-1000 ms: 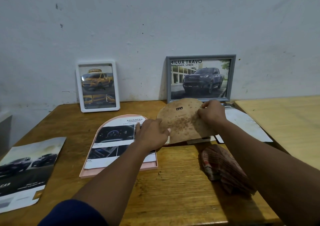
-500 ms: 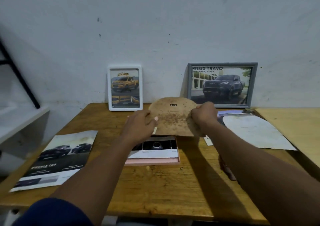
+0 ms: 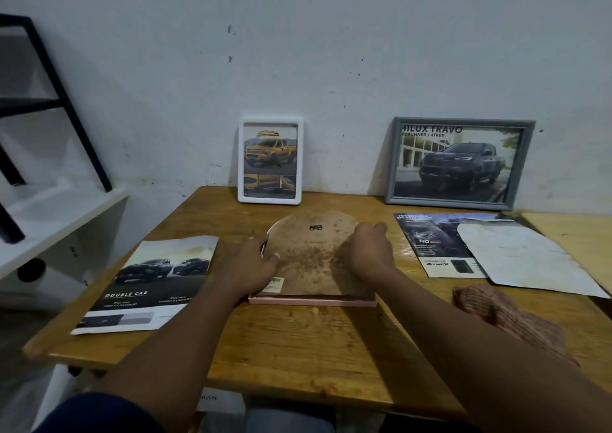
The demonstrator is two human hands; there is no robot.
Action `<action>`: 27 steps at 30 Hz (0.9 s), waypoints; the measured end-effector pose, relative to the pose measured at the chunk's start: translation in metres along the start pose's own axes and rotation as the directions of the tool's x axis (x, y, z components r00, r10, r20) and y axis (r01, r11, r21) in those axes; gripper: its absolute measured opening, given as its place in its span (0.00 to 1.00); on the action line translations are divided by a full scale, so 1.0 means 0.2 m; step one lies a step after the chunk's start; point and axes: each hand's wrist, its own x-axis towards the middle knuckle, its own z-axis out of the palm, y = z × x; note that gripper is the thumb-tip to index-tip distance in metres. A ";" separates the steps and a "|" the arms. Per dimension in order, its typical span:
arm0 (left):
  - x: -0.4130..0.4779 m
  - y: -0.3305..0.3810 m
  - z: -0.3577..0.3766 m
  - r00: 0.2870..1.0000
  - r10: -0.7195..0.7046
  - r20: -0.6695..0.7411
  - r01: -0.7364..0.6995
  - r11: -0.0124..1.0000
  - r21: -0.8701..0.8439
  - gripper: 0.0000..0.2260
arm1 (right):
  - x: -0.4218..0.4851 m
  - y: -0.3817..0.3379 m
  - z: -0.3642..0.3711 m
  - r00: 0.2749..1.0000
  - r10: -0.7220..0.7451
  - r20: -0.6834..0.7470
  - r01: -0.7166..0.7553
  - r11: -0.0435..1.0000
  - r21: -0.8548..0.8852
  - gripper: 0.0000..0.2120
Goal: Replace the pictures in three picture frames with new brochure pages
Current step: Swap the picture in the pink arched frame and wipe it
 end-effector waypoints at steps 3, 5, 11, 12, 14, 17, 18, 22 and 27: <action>0.01 0.00 0.01 1.000 -0.010 0.008 0.010 1.000 0.018 0.26 | -0.03 -0.02 0.00 0.998 -0.053 -0.017 0.051 0.990 -0.130 0.10; 0.01 -0.01 0.03 1.000 -0.002 0.001 0.002 0.999 0.039 0.25 | -0.05 0.00 0.02 0.994 -0.103 -0.031 0.090 0.954 -0.284 0.13; 0.00 -0.02 0.07 0.997 0.080 0.005 -0.079 0.980 0.184 0.24 | -0.01 0.05 0.02 0.977 -0.211 0.037 0.211 0.915 -0.344 0.18; 0.01 -0.01 0.06 0.996 0.089 0.016 -0.091 0.975 0.203 0.24 | 0.01 0.06 0.02 0.975 -0.217 0.041 0.218 0.919 -0.328 0.18; 0.01 -0.01 0.06 0.995 0.094 0.029 -0.098 0.971 0.220 0.22 | 0.03 0.08 0.02 0.977 -0.214 0.020 0.212 0.941 -0.264 0.19; 0.03 0.01 0.04 0.998 0.060 0.037 -0.066 0.977 0.200 0.15 | 0.09 0.08 0.02 0.977 -0.200 0.069 0.208 0.969 -0.136 0.22; 0.04 0.02 0.03 0.999 0.041 0.035 -0.046 0.984 0.173 0.14 | 0.11 0.07 0.02 0.975 -0.193 0.110 0.204 0.974 -0.100 0.24; 0.08 0.04 0.09 0.999 0.027 0.030 -0.029 0.997 0.068 0.23 | 0.11 0.04 0.11 0.966 -0.209 0.150 0.230 0.963 -0.139 0.23; 0.11 0.01 0.13 0.994 0.067 0.092 -0.081 0.985 0.152 0.27 | 0.09 0.05 0.20 0.951 -0.257 0.170 0.294 0.922 -0.252 0.28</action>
